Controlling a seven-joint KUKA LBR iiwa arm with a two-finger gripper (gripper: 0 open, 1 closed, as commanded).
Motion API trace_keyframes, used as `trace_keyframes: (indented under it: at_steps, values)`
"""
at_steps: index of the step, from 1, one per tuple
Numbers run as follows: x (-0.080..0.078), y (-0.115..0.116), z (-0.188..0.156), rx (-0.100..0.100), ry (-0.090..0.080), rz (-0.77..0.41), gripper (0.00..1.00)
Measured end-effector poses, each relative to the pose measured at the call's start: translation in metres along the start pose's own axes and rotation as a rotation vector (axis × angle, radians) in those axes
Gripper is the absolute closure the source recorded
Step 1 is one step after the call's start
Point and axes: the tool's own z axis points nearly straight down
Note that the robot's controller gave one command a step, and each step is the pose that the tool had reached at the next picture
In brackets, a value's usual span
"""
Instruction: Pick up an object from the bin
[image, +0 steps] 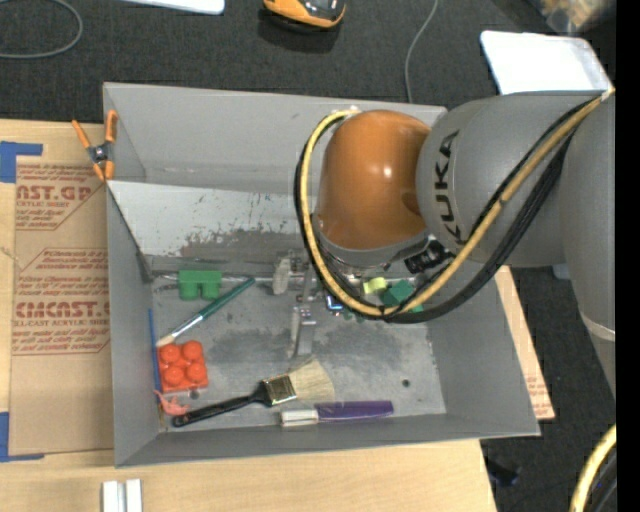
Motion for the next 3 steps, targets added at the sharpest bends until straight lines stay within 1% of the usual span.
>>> trace_keyframes:
  at_steps: [1,2,3]
  values:
    - [-0.002,0.000,-0.004,-0.001,-0.007,0.001,0.00]
    - [-0.006,0.045,0.008,0.000,-0.009,-0.039,0.00]
    - [-0.034,0.071,0.023,-0.002,-0.011,-0.044,0.00]
